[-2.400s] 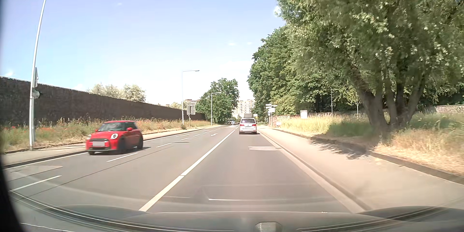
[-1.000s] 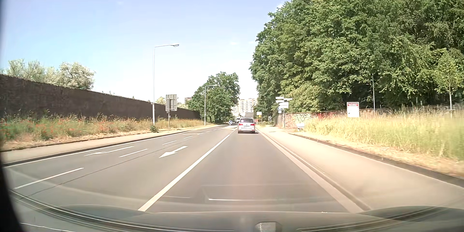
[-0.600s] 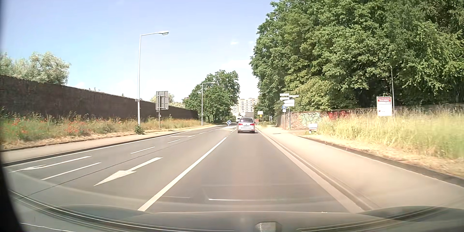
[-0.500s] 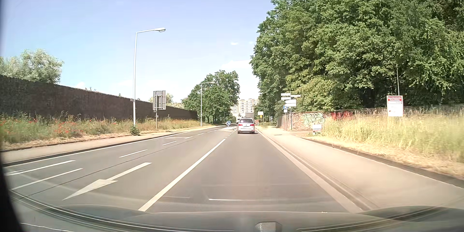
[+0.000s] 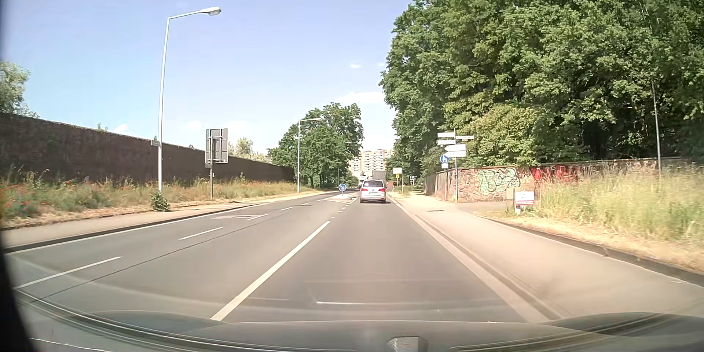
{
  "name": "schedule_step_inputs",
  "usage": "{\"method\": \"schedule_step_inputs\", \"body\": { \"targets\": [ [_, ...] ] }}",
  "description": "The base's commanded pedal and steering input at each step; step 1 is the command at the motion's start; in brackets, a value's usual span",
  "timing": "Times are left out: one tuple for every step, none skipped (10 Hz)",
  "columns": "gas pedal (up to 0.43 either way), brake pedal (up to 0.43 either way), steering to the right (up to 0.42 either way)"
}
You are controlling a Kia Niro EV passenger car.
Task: Follow the waypoints while adhering to traffic rules and regulations
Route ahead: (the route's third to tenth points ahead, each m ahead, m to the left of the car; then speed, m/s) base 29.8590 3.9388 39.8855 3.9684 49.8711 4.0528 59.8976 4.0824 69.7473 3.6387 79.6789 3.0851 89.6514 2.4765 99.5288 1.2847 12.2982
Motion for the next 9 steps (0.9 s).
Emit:
{"method": "schedule_step_inputs", "body": {
  "targets": [
    [0.079,0.030,-0.001],
    [0.079,0.030,-0.002],
    [0.079,0.030,-0.003],
    [0.079,0.030,-0.002],
    [0.079,0.030,-0.002],
    [0.079,0.030,-0.001],
    [0.079,0.030,-0.001],
    [0.079,0.030,-0.001],
    [0.079,0.030,-0.001]
  ]
}}
